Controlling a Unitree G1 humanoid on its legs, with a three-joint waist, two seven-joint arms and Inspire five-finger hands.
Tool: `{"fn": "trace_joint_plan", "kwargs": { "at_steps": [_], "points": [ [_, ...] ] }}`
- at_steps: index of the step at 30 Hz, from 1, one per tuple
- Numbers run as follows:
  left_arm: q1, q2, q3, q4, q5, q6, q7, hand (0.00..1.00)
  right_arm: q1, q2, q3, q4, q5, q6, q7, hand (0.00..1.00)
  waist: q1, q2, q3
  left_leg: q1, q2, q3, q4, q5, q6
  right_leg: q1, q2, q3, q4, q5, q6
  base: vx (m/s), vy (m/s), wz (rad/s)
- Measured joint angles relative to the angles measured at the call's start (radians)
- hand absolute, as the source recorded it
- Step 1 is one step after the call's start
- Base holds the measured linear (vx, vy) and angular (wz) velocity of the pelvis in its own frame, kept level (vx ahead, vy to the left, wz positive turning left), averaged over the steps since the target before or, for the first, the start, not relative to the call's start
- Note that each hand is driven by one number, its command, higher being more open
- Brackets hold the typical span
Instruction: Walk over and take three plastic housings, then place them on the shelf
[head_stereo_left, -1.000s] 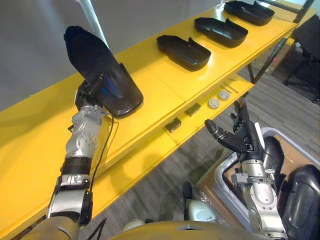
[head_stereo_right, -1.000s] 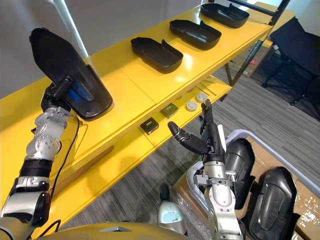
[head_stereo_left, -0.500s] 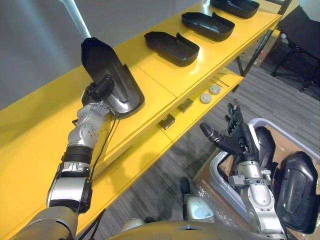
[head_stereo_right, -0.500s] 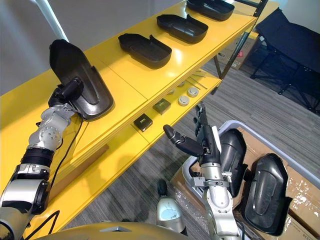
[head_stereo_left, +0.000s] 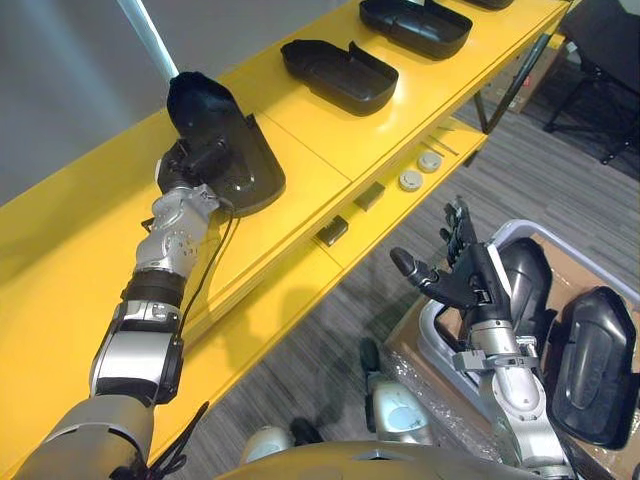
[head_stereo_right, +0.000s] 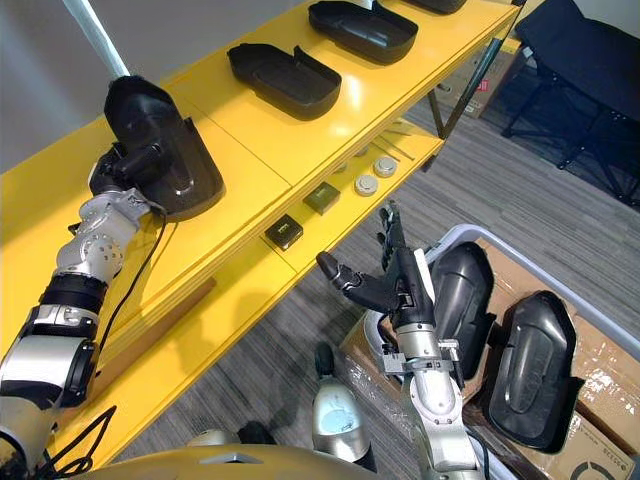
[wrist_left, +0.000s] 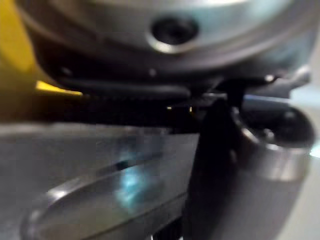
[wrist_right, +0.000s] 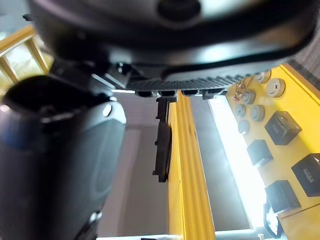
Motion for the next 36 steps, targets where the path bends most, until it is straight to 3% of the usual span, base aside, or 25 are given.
{"fn": "trace_joint_plan", "kwargs": {
  "at_steps": [7, 15, 21, 24, 26, 31, 36],
  "points": [
    [-0.059, -0.007, -0.046, -0.019, 0.038, -0.043, 0.089, 1.00, -0.046, -0.001, 0.051, -0.019, 0.000, 0.000, 0.008, 1.00, -0.003, -0.022, 0.037, -0.039, 0.002, -0.034, 0.021, 0.001, 0.004, -0.009, -0.010, -0.037, 0.000, 0.004, -0.005, -0.04, 0.029, 0.13],
    [-0.102, -0.064, -0.041, -0.065, 0.114, -0.154, 0.215, 1.00, -0.105, -0.003, 0.123, -0.019, -0.004, 0.015, -0.038, 1.00, 0.002, -0.032, 0.072, -0.086, 0.004, -0.075, 0.032, 0.012, 0.019, -0.026, -0.012, -0.072, 0.006, 0.018, 0.008, -0.01, 0.022, 0.14],
    [-0.100, -0.098, -0.013, -0.125, 0.202, -0.108, 0.295, 1.00, -0.102, 0.007, 0.140, -0.019, -0.005, 0.015, -0.080, 1.00, 0.009, -0.031, 0.073, -0.083, -0.007, -0.090, 0.014, 0.021, 0.023, -0.018, -0.012, -0.078, 0.006, 0.020, 0.010, 0.01, 0.033, 0.08],
    [-0.087, -0.098, 0.010, -0.131, 0.202, -0.054, 0.283, 1.00, -0.085, 0.008, 0.163, -0.020, -0.004, 0.015, -0.096, 1.00, 0.027, -0.031, 0.072, -0.051, -0.013, -0.094, -0.007, 0.029, 0.024, 0.008, -0.013, -0.083, 0.006, 0.020, 0.011, 0.00, 0.046, 0.05],
    [-0.055, -0.089, 0.016, -0.146, 0.202, -0.016, 0.226, 1.00, -0.068, 0.014, 0.181, -0.020, -0.005, 0.015, -0.100, 1.00, 0.041, -0.031, 0.072, -0.033, -0.016, -0.099, -0.018, 0.035, 0.022, 0.025, -0.014, -0.090, 0.005, 0.020, 0.011, -0.01, 0.044, 0.06],
    [-0.011, -0.087, 0.021, -0.154, 0.223, -0.009, 0.130, 1.00, -0.063, 0.014, 0.195, -0.020, -0.005, 0.016, -0.103, 1.00, 0.063, -0.029, 0.057, -0.032, -0.016, -0.101, -0.018, 0.039, 0.021, 0.029, -0.016, -0.099, 0.000, 0.019, 0.011, -0.03, 0.026, 0.02],
    [0.054, -0.085, 0.021, -0.152, 0.302, -0.007, 0.045, 1.00, -0.061, 0.014, 0.186, -0.020, -0.004, 0.015, -0.078, 1.00, 0.060, -0.014, 0.000, -0.028, -0.012, -0.099, -0.019, 0.040, 0.019, 0.031, -0.013, -0.099, 0.000, 0.018, 0.010, 0.00, 0.013, -0.01]
  ]
}}
